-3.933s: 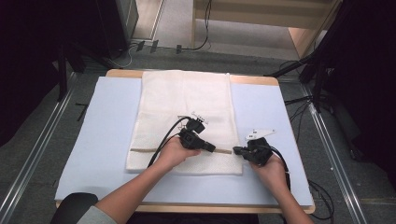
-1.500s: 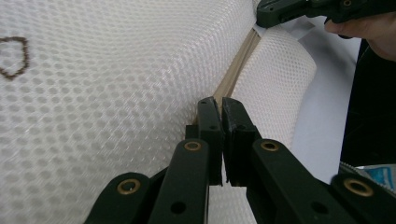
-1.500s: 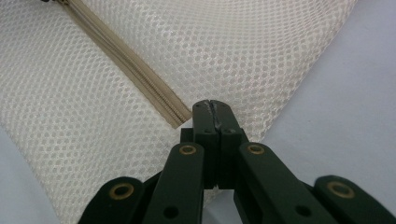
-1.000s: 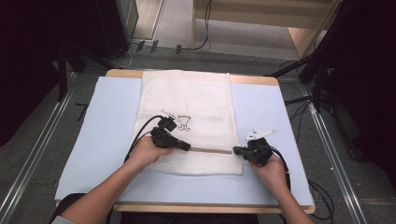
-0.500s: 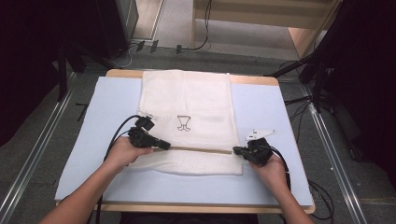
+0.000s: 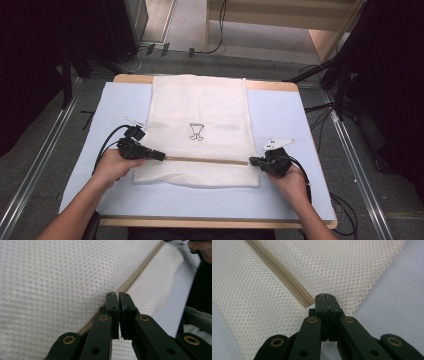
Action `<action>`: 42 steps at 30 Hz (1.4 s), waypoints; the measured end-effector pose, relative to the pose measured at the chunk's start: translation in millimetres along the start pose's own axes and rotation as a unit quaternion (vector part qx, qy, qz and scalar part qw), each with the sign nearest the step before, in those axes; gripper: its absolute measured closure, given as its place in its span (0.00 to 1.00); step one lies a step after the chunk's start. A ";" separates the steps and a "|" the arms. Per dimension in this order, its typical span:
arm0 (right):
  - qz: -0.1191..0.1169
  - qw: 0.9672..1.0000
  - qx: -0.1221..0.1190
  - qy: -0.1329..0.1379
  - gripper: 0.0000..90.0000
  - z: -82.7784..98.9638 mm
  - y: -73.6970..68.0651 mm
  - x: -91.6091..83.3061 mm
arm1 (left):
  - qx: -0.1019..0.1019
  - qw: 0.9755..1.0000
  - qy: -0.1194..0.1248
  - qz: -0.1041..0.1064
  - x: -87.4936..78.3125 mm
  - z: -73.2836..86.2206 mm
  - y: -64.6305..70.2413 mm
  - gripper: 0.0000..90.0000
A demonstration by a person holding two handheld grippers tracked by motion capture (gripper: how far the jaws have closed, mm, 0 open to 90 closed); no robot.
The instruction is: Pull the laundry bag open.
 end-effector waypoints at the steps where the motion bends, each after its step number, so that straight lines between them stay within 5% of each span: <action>1: -0.001 1.000 0.000 0.000 1.00 -0.2 0.1 0.2 | 0.002 1.000 -0.001 -0.001 -0.4 0.4 -0.6 0.99; 12: 0.000 1.000 -0.001 -0.002 1.00 -0.7 -0.4 0.3 | -0.010 1.000 -0.008 -0.007 -2.5 1.6 -1.9 0.99; 25: 0.002 1.000 -0.002 -0.005 1.00 -1.3 -0.6 0.5 | -0.033 0.999 0.008 -0.029 -31.4 13.4 -18.8 0.99; 29: 0.001 1.000 0.001 -0.007 1.00 -1.3 -0.5 0.5 | -0.049 0.996 0.026 -0.063 -49.6 22.2 -33.3 0.99; 32: -0.001 1.000 -0.002 -0.005 1.00 -1.8 0.2 1.0 | -0.067 0.995 0.041 -0.063 -60.9 31.7 -44.5 0.99; 39: -0.013 1.000 0.003 -0.014 1.00 -3.1 1.8 1.1 | -0.053 0.996 0.034 -0.065 -59.5 36.1 -44.3 0.97; 42: -0.037 0.999 0.031 -0.025 0.96 -5.5 4.4 -0.4 | -0.039 0.996 0.048 -0.064 -59.0 33.7 -40.2 0.91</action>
Point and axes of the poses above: each handheld gripper's, and its own axes: x roughly forward along the jaws, z roughly out of its underside, y roughly to its right, the point moved 7 cm from there along x, roughly forward along the jaws, and after that the axes turned 8 degrees about z, right-handed, at the moved point
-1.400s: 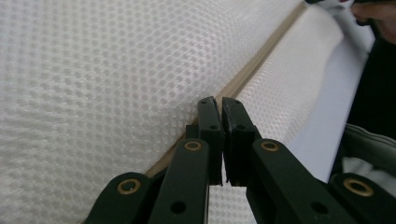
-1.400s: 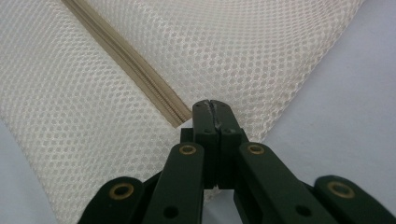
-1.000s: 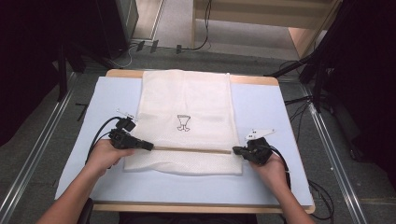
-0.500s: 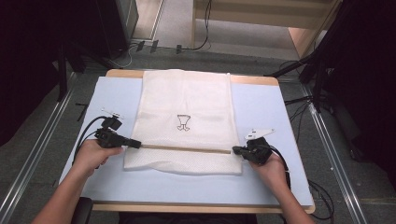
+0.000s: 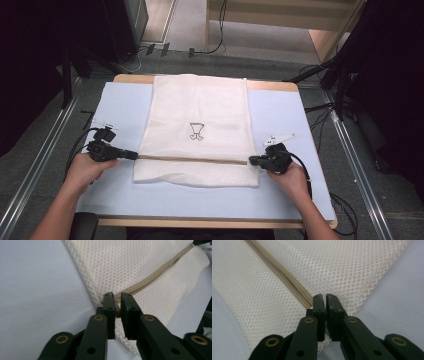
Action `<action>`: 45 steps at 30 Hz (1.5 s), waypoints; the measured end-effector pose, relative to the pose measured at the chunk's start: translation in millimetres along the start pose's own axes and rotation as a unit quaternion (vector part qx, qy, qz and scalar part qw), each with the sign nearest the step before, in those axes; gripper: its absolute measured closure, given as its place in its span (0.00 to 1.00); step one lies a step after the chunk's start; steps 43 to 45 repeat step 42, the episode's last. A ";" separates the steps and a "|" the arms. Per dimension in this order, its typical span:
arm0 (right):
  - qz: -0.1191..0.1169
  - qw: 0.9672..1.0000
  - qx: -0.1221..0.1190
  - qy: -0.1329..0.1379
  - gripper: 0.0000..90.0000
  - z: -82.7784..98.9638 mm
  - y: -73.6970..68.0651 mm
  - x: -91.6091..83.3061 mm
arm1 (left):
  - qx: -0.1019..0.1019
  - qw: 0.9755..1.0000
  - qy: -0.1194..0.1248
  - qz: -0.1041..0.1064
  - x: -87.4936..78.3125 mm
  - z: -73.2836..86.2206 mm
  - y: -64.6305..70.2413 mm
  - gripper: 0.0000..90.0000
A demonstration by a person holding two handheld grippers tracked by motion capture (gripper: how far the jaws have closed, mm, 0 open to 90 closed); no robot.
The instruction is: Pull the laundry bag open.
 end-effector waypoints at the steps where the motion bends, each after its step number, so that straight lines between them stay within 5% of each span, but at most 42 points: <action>1: 0.000 1.000 0.000 0.001 0.94 -1.5 0.8 -0.9 | 0.009 1.000 0.002 0.000 -1.7 -0.3 0.2 0.88; 8: 0.008 0.999 0.002 0.033 0.84 -12.3 4.7 -11.1 | 0.033 0.999 0.039 -0.007 -11.8 -3.5 0.5 0.74; 16: 0.030 0.997 0.023 0.062 0.65 -13.1 24.6 -20.9 | 0.070 0.993 0.074 -0.055 -22.2 -7.8 -7.3 0.57; 28: 0.063 0.993 0.063 0.076 0.50 -5.1 51.7 -25.5 | 0.054 0.988 0.099 -0.106 -33.6 -6.8 -28.1 0.42; 45: 0.076 0.993 0.071 0.062 0.46 -0.3 56.9 -19.2 | 0.037 0.988 0.098 -0.115 -33.5 -5.3 -34.0 0.39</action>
Point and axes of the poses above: each handheld gripper's, and its own axes: x roughly forward along the jaws, z roughly out of its underside, y roughly to its right, the point moved 7 cm from there along x, roughly forward along the jaws, and after that the axes turned 8 degrees about z, right-handed, at the moved point
